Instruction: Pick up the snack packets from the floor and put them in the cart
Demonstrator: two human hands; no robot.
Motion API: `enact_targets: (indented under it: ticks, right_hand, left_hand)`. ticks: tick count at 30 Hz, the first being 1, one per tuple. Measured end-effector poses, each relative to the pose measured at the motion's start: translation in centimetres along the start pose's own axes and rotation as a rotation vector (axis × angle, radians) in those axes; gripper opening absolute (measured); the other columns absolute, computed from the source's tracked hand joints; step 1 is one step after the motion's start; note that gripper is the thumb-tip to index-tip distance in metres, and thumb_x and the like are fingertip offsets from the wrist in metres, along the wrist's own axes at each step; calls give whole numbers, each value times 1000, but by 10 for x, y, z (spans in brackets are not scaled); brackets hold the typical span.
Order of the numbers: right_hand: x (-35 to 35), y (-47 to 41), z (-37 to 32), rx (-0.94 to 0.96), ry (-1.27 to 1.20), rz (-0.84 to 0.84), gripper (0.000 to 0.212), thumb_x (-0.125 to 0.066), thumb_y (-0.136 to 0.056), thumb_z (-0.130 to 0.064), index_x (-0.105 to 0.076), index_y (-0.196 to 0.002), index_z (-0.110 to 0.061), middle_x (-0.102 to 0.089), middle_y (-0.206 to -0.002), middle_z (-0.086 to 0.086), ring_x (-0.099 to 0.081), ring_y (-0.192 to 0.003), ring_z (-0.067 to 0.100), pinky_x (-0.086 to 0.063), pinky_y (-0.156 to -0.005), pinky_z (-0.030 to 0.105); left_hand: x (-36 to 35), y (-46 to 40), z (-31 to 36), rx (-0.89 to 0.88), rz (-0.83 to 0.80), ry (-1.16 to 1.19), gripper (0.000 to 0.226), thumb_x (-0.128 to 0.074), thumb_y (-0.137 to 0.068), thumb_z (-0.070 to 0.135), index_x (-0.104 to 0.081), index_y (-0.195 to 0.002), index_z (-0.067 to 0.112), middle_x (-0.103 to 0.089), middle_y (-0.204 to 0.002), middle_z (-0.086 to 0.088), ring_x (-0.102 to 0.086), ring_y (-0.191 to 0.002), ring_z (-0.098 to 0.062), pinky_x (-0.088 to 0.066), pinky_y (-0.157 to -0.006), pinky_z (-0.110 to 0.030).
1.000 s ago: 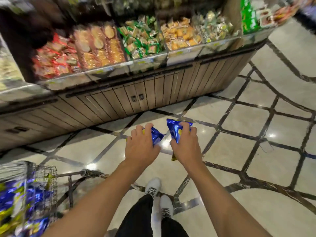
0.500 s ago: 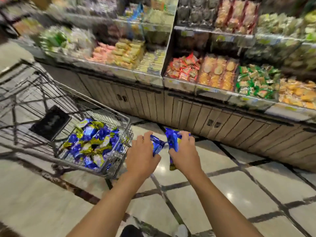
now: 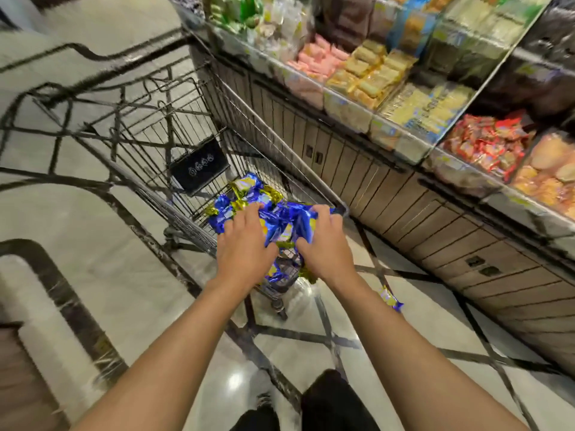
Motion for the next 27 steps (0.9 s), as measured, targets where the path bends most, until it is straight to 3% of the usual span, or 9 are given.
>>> enact_targets:
  ticks: [10,15,22,27]
  right_hand:
    - [-97,-100,-50,14,-12,-94,60,-70,-77,-25,-36,-126,-28,-35,-128,11,-57,-98,33,-52,-79,45]
    - [-133,-144,-61,-26,15,-144,59,-68,-76,-26,-35,-124,-31,-32,-127,5,-57,-94,32,-53,-76,47]
    - [-200,-211,-62,-147,70,-114,59,-69,-80,-27,-35,-128,-29,-32,-131,6,-55,-103,31,-53,-71,42]
    - [-263,-226,-39,-396,83,-96,62,-71,-79,-25,-35,-129,-24,-33,-131,11,-54,-107,35,-51,-77,40]
  left_hand:
    - [15,-101,-84,132,8,-11,74,-69,-77,32,-31,-140,23,-49,-129,-5,-47,-119,-29,-45,-94,-46]
    - [18,-164,-114,166,-3,-17,71,-72,-76,31,-33,-136,25,-52,-125,-6,-47,-117,-30,-44,-93,-44]
    - [-33,-265,-181,103,-167,-86,76,-75,-77,33,-32,-138,19,-51,-124,-10,-50,-114,-32,-44,-93,-42]
    - [-87,-327,-219,-32,-314,-122,71,-75,-75,31,-37,-133,18,-51,-120,-10,-50,-112,-32,-46,-88,-44]
Point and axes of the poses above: each hand's wrist, its own y-axis away from the middle knuckle, its own x-axis out of the back of the hand, z = x × y, the point moved 10 cm from there along -y, towards the middle knuckle
